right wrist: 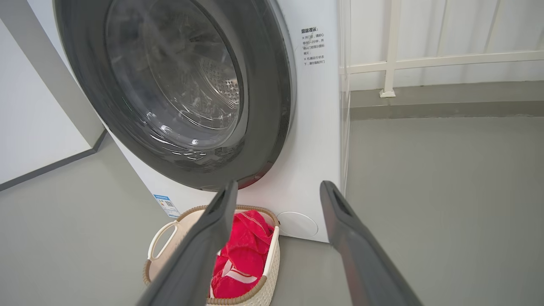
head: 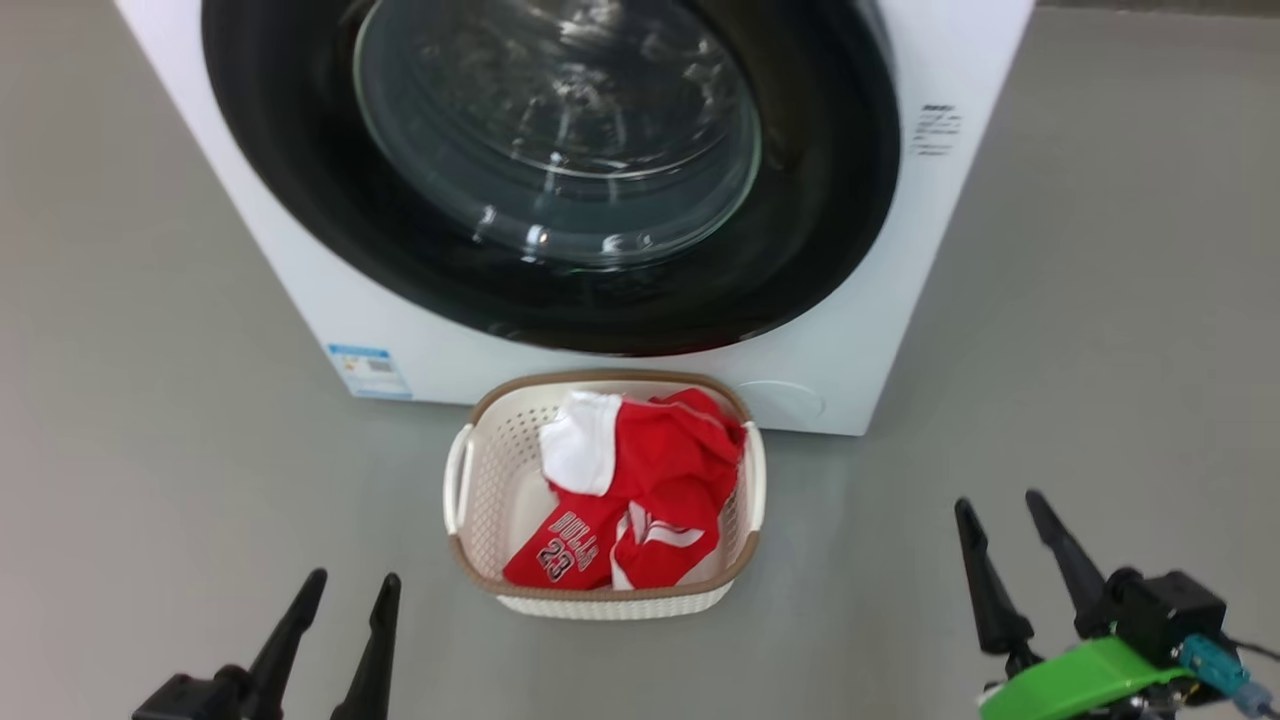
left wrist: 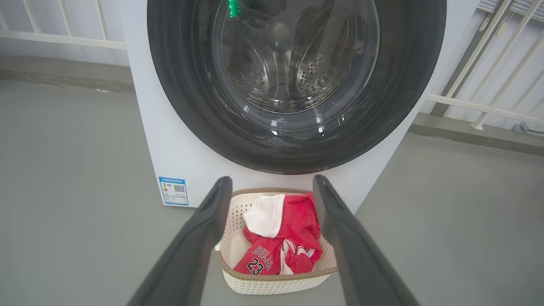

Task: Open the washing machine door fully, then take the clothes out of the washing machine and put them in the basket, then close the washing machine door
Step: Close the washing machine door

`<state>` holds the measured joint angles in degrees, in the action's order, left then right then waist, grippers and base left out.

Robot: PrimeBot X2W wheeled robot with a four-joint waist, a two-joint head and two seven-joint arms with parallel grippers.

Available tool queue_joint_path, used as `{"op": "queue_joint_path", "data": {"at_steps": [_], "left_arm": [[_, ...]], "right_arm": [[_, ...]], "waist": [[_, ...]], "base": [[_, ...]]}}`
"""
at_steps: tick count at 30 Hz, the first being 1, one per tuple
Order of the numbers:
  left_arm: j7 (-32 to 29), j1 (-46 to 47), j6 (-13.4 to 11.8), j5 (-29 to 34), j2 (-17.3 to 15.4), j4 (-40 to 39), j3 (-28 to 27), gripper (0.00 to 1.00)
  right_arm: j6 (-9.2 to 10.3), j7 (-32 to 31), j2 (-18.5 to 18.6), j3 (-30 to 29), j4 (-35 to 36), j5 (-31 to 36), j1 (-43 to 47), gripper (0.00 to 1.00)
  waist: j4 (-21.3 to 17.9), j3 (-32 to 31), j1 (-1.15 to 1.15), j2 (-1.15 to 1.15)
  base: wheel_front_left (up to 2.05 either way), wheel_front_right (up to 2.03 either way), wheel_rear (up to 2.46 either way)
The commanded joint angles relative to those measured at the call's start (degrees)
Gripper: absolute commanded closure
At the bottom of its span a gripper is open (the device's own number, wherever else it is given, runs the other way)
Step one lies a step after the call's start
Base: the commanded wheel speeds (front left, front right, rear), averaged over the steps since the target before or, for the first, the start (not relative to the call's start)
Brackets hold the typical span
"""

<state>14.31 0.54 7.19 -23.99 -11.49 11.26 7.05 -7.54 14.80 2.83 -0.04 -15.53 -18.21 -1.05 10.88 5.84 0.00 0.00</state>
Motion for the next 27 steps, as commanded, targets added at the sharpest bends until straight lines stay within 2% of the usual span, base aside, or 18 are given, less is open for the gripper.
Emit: {"op": "queue_joint_path", "data": {"at_steps": [1,13,27], "left_arm": [[0.69,0.3,0.3,0.67,-1.33,-1.47,-2.5,0.0],[0.69,-3.02,0.3,1.66,-1.22,-2.1,-4.52,0.0],[0.69,-5.33,0.3,2.48,-0.59,-3.02,-6.59,0.0]], "right_arm": [[0.05,0.2,0.05,1.55,1.54,-0.12,0.19,0.0],[0.05,0.2,0.05,-1.13,2.63,0.47,6.18,0.0],[0.05,0.2,0.05,-3.55,3.86,0.82,10.06,0.0]], "waist": [[-2.23,-2.02,0.0,0.0],[-5.56,-4.0,0.0,0.0],[-7.06,-4.92,0.0,0.0]], "base": [[0.0,0.0,0.0],[0.0,0.0,0.0],[0.0,0.0,0.0]]}}
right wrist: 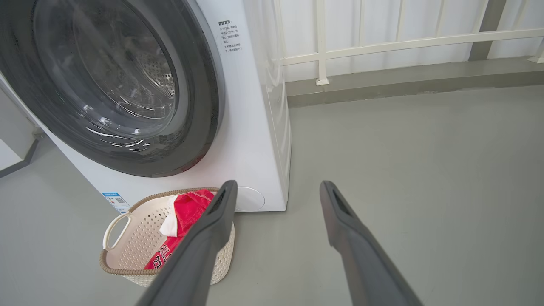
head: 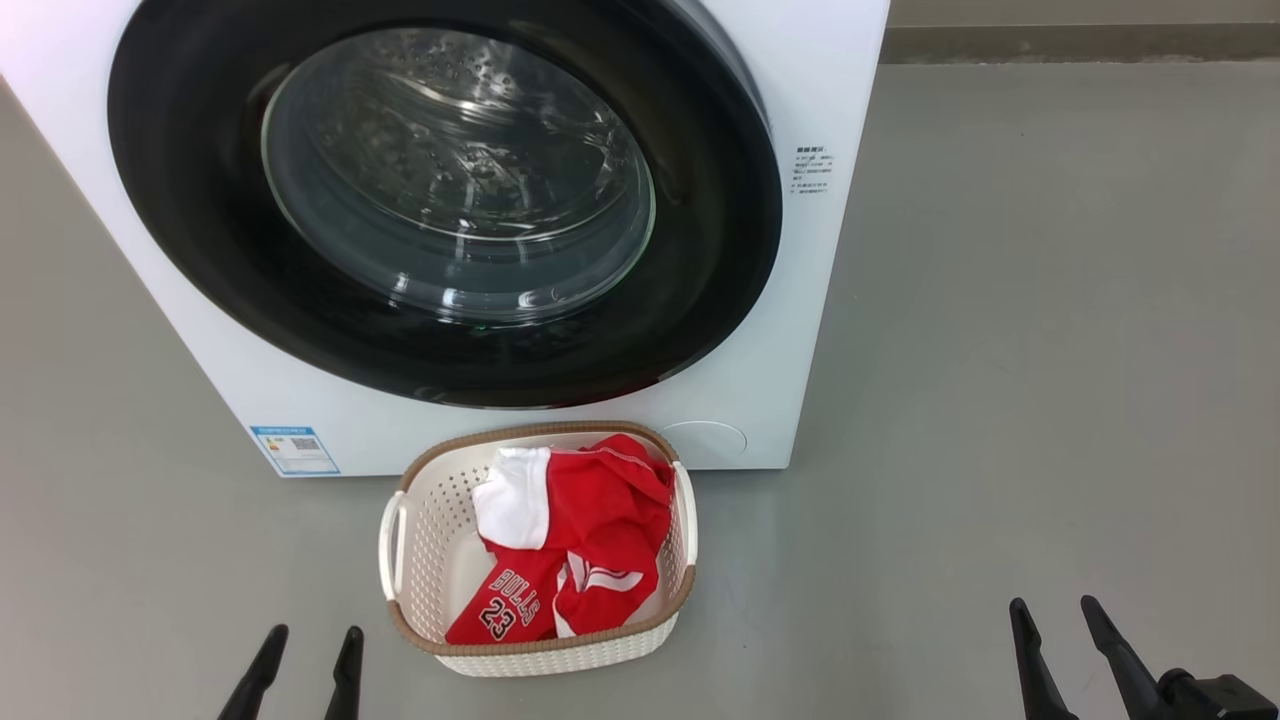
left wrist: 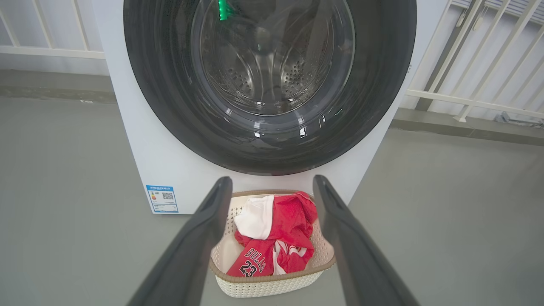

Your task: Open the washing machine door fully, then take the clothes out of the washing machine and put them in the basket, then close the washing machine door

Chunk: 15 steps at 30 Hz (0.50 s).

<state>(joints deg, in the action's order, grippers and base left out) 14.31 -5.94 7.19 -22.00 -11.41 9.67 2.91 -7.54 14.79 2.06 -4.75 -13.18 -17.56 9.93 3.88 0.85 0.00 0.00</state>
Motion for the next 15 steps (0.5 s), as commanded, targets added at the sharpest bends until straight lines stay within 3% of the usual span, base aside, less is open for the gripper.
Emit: {"op": "queue_joint_path", "data": {"at_steps": [1,9,10,15], "left_arm": [[0.69,1.18,0.3,0.43,-0.66,-1.39,-2.47,0.0],[0.69,1.13,0.3,-0.41,-0.57,-1.37,-2.78,0.0],[-0.03,0.01,-0.02,-0.27,0.26,0.21,-0.62,1.0],[-0.29,-0.03,-0.1,-0.68,2.14,3.14,0.12,1.0]], "right_arm": [[0.05,0.21,0.82,1.18,1.53,0.16,-0.98,0.0],[0.05,0.21,0.82,1.55,1.75,0.04,-1.45,0.0],[0.0,0.01,-0.07,0.09,0.03,-0.02,0.02,1.0],[0.0,-0.26,-0.89,0.17,-2.98,-0.46,0.34,1.0]], "waist": [[-0.11,0.11,0.0,0.0],[-0.27,0.17,0.0,0.0],[-0.29,0.19,0.0,0.0],[-0.32,0.19,0.0,0.0]], "base": [[0.0,0.0,0.0],[0.0,0.0,0.0],[0.0,0.0,0.0],[0.0,0.0,0.0]]}}
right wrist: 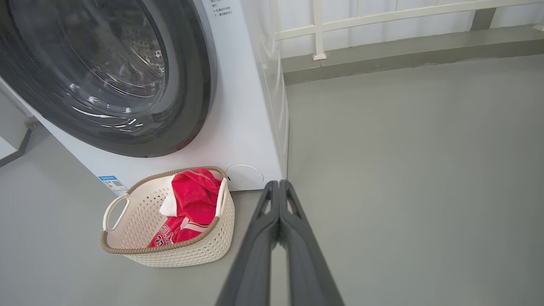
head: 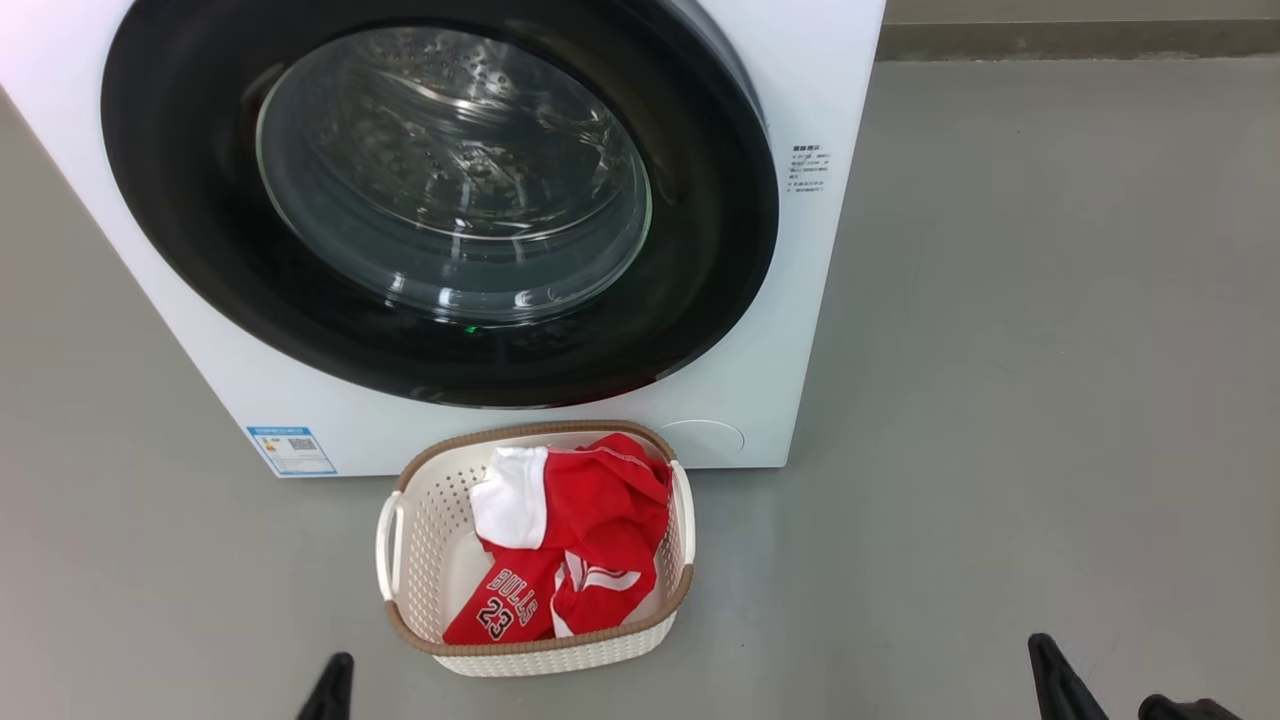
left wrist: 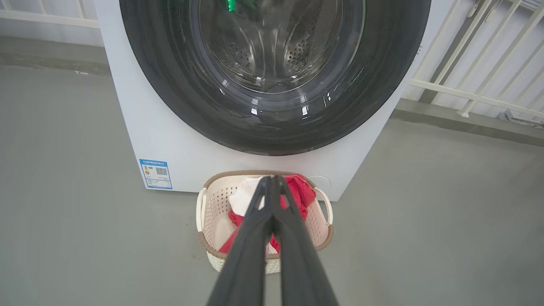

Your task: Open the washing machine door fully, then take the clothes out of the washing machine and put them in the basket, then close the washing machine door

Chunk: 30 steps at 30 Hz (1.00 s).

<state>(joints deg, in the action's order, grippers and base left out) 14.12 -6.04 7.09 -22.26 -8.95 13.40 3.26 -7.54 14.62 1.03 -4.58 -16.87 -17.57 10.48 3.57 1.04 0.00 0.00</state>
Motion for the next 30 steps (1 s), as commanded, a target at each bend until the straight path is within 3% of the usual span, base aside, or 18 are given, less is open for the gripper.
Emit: {"op": "queue_joint_path", "data": {"at_steps": [1,6,11,30], "left_arm": [[-0.25,0.16,0.01,-0.99,-0.28,-0.59,-0.28,1.0],[-1.02,0.57,0.02,-3.87,-0.08,-0.61,-0.6,1.0],[-1.79,1.08,0.04,-6.72,0.12,-0.5,-0.91,1.0],[-4.61,2.88,0.09,-16.92,0.9,-0.28,-2.11,1.0]], "right_arm": [[0.0,-0.23,0.17,0.0,0.76,-1.06,-0.32,1.0],[0.0,-1.02,0.31,0.02,0.93,-4.14,-0.9,1.0],[0.01,-1.79,0.45,0.04,0.94,-7.2,-1.59,1.0],[0.01,-4.64,0.87,-0.01,1.21,-18.11,-4.02,1.0]], "waist": [[-0.03,0.0,0.0,0.0],[-0.19,-0.18,-0.13,0.0],[-0.33,-0.1,-0.01,0.0],[-0.85,-0.21,0.0,0.0]], "base": [[0.0,0.0,0.0],[0.0,0.0,0.0],[0.0,0.0,0.0],[0.0,0.0,0.0]]}}
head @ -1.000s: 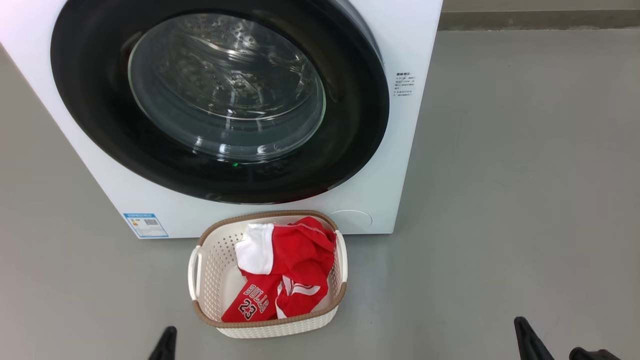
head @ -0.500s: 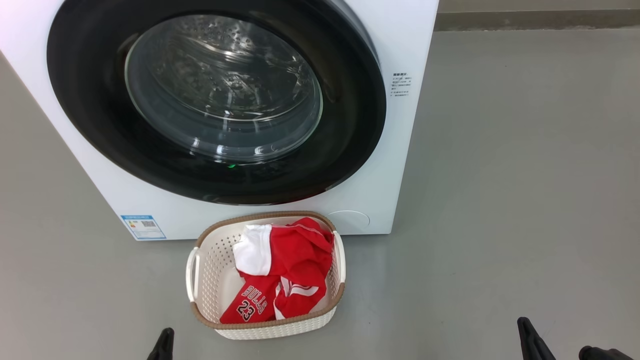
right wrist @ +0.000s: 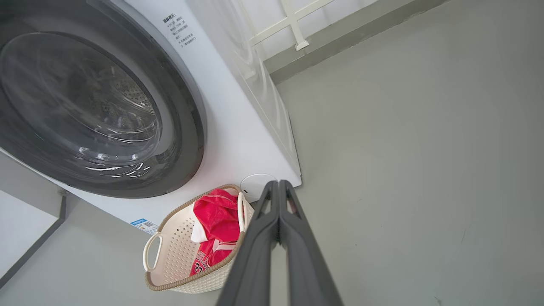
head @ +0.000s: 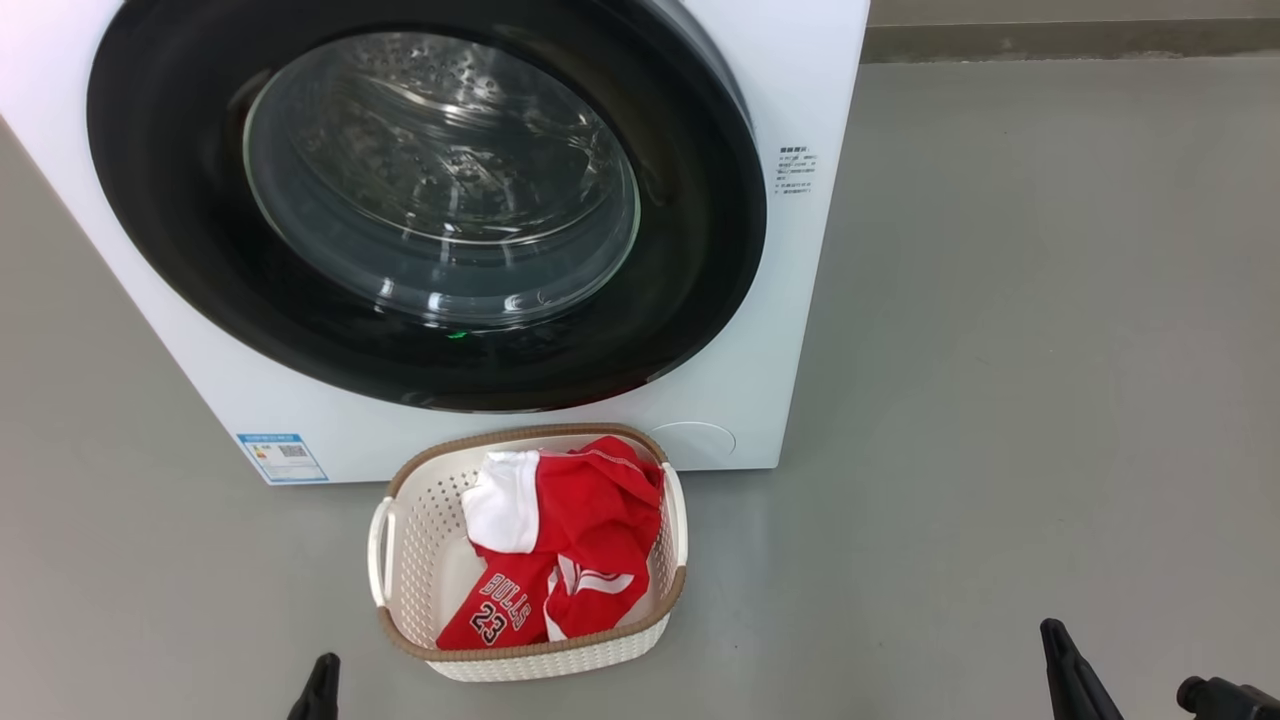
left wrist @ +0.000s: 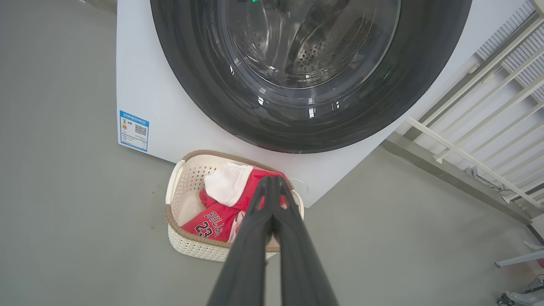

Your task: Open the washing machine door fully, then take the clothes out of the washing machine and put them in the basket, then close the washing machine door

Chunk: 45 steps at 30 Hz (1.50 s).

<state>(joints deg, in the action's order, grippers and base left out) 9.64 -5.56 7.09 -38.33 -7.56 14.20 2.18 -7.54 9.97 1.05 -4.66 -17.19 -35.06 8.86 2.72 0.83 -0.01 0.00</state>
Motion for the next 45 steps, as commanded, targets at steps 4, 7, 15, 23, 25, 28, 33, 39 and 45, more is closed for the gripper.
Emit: {"op": "queue_joint_path", "data": {"at_steps": [4,7,15,23,25,28,33,39,45], "left_arm": [[-0.76,2.79,0.11,-3.12,-0.3,-1.05,-1.31,1.0],[-1.24,3.09,0.12,-4.81,-0.16,-1.02,-1.52,1.0],[-2.53,3.86,0.14,-9.32,0.22,-0.94,-2.1,1.0],[-3.83,4.64,0.17,-13.82,0.61,-0.86,-2.68,1.0],[-4.15,4.84,0.17,-14.94,0.71,-0.84,-2.83,1.0],[-4.64,5.13,0.18,-16.6,0.86,-0.82,-3.05,1.0],[-5.46,5.62,0.2,-19.41,1.11,-0.77,-3.43,1.0],[-6.45,6.21,0.22,-22.78,1.42,-0.71,-3.89,1.0],[-7.27,6.69,0.23,-25.58,1.68,-0.66,-4.27,1.0]], "right_arm": [[0.01,-0.64,0.93,0.05,1.6,-3.04,-2.93,1.0],[0.02,-1.13,0.99,0.03,1.65,-4.85,-3.32,1.0],[0.02,-2.44,1.14,-0.05,1.79,-9.67,-4.38,1.0],[0.02,-3.76,1.27,-0.13,1.94,-14.47,-5.43,1.0],[0.02,-4.09,1.31,-0.16,1.97,-15.67,-5.7,1.0],[0.02,-4.59,1.35,-0.2,2.02,-17.45,-6.09,1.0],[0.03,-5.42,1.43,-0.26,2.11,-20.44,-6.75,1.0],[0.03,-6.44,1.52,-0.35,2.22,-24.05,-7.54,1.0],[0.03,-7.28,1.59,-0.43,2.3,-27.03,-8.2,1.0]], "waist": [[-0.11,-0.03,0.01,0.0],[-0.19,-0.05,0.01,0.0],[-0.42,-0.1,0.01,0.0],[-0.65,-0.16,0.01,0.0],[-0.71,-0.17,0.01,0.0],[-0.79,-0.19,0.01,0.0],[-0.93,-0.23,0.01,0.0],[-1.11,-0.27,0.01,0.0],[-1.25,-0.3,0.01,0.0]], "base": [[0.0,0.0,0.0],[0.0,0.0,0.0],[0.0,0.0,0.0],[0.0,0.0,0.0],[0.0,0.0,0.0],[0.0,0.0,0.0],[0.0,0.0,0.0],[0.0,0.0,0.0],[0.0,0.0,0.0]]}}
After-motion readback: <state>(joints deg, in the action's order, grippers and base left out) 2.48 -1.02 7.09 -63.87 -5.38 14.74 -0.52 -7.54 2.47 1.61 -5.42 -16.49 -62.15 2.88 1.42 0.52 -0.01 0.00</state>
